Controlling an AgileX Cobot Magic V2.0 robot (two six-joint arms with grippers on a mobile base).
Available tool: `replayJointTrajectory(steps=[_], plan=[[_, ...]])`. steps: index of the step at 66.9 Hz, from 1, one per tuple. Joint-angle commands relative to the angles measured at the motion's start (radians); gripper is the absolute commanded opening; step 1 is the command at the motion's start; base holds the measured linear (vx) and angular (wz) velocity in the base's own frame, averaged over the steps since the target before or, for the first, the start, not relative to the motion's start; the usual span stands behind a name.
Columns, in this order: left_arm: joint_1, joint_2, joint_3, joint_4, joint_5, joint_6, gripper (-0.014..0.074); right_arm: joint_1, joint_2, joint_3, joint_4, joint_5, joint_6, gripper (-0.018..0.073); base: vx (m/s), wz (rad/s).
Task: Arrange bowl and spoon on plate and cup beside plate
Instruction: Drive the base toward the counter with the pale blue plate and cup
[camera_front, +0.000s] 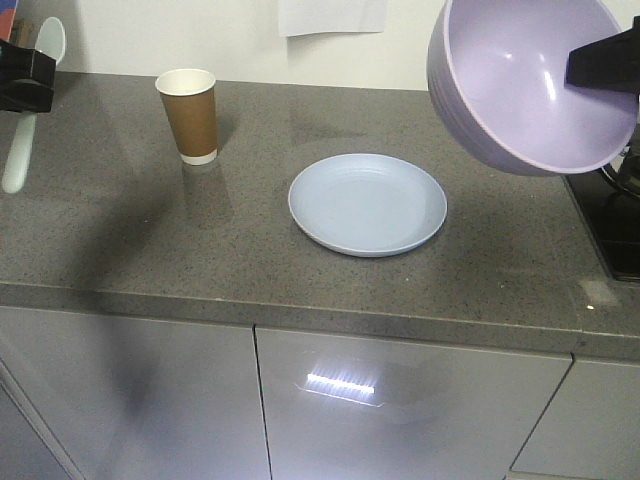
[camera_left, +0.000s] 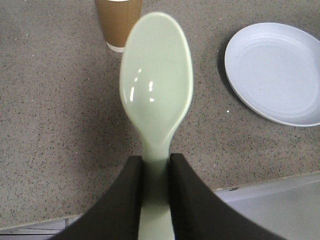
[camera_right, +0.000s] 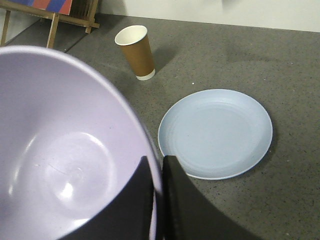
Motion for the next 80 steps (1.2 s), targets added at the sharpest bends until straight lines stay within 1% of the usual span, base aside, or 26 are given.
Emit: replayJointTrajectory(steps=[1,80], plan=[[-0.002,-0.036,-0.024,-0.027,-0.05,0.0,-0.0006,-0.006,-0.02,-0.029,0.047,-0.047,-0.011,-0.0006,0.07,-0.03],[-0.002,-0.036,-0.024,-0.027,-0.05,0.0,-0.0006,-0.006,-0.02,-0.029,0.047,-0.047,-0.011,-0.0006,0.05,-0.02]])
